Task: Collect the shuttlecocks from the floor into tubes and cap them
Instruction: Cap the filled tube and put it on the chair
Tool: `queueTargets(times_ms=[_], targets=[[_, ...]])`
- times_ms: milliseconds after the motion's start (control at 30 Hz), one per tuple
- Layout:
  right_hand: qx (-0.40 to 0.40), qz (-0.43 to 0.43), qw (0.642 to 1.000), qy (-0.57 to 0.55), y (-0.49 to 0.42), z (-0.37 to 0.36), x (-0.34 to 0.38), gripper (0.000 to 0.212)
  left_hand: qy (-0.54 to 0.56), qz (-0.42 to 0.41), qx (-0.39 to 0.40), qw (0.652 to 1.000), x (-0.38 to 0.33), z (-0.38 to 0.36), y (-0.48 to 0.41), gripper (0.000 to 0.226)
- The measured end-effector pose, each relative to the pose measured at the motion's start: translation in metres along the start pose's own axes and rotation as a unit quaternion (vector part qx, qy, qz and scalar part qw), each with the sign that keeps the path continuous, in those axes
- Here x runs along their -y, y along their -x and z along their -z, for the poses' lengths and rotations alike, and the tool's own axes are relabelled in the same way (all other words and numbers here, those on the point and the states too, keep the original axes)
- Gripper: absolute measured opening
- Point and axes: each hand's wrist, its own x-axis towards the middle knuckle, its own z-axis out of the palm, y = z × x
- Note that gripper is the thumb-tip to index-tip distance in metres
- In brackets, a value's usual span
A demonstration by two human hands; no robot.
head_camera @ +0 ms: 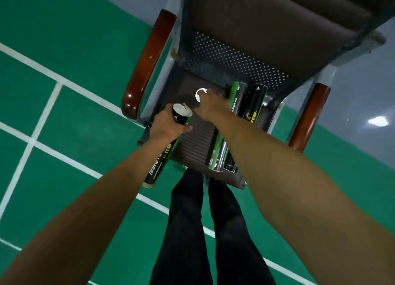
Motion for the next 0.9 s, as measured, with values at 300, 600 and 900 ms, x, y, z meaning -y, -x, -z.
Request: queueTargets(times_ms=[300,600,900], targets=[[-0.003,0.005,0.998,0.059,-0.128,-0.071,-0.035,0.083,-0.043,-0.001,0.027,0.999,0.037,-0.068,-0.111,0.082],[-0.077,0.043,0.994,0.068,-0.153,-0.123,-0.037,0.083,-0.045,0.033,0.023,0.998,0.074,-0.083,-0.136,0.082],[-0.2,-0.03,0.886,-0.417,-0.074,-0.025,-0.011,0.054,0.019,-0.031,-0.038,0.999,0.004,-0.015,-0.098,0.073]])
